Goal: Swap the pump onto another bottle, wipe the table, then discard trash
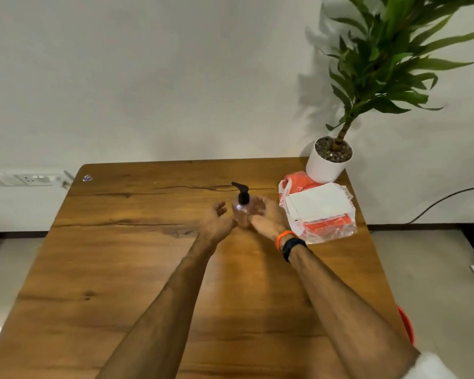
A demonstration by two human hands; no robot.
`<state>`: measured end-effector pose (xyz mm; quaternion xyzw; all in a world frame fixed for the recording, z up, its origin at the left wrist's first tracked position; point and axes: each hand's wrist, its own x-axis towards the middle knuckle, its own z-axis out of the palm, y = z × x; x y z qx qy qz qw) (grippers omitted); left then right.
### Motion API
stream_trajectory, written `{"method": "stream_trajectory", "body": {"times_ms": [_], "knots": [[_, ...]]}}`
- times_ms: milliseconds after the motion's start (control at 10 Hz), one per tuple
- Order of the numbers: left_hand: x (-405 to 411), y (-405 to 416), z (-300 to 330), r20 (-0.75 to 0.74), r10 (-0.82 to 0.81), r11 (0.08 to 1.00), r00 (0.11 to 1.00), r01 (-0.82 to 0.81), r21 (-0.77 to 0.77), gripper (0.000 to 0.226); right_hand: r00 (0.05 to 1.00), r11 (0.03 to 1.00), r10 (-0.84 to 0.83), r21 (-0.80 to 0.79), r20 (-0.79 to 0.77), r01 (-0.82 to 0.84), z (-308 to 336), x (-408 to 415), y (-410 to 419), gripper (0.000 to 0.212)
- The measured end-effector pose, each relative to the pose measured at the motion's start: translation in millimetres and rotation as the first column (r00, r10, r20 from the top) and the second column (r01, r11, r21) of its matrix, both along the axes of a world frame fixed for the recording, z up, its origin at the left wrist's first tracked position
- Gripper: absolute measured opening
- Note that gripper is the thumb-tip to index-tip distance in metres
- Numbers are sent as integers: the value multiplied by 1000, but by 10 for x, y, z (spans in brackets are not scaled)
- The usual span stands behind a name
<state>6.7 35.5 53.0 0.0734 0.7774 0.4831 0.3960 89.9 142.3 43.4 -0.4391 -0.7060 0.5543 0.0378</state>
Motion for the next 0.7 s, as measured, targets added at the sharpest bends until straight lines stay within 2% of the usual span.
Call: {"method": "stream_trajectory", "body": {"times_ms": [100,200,300,400,500,700], "knots": [[12,114,-65,21,-37,997,999,36,64,79,1000,1000,-15,-2,2,15,-62,-17,0,61],[36,211,-145,20,-11,994,1000,9,107,51,1000,1000,-18,-17,-13,18,-97,7,34,68],[90,302,-156,38,8,990,999,-13,142,39,999,999,-36,-11,-25,36,-94,81,117,67],[166,464,-151,65,-27,986,997,16,167,41,996,998,-68,3,-51,68,-89,208,269,62],[284,655,-79,128,-61,982,990,37,184,61,990,992,-123,6,-72,124,-81,340,453,57],[370,712,-87,-39,-120,990,992,123,68,55,993,995,-93,18,-74,95,-168,424,632,55]]}}
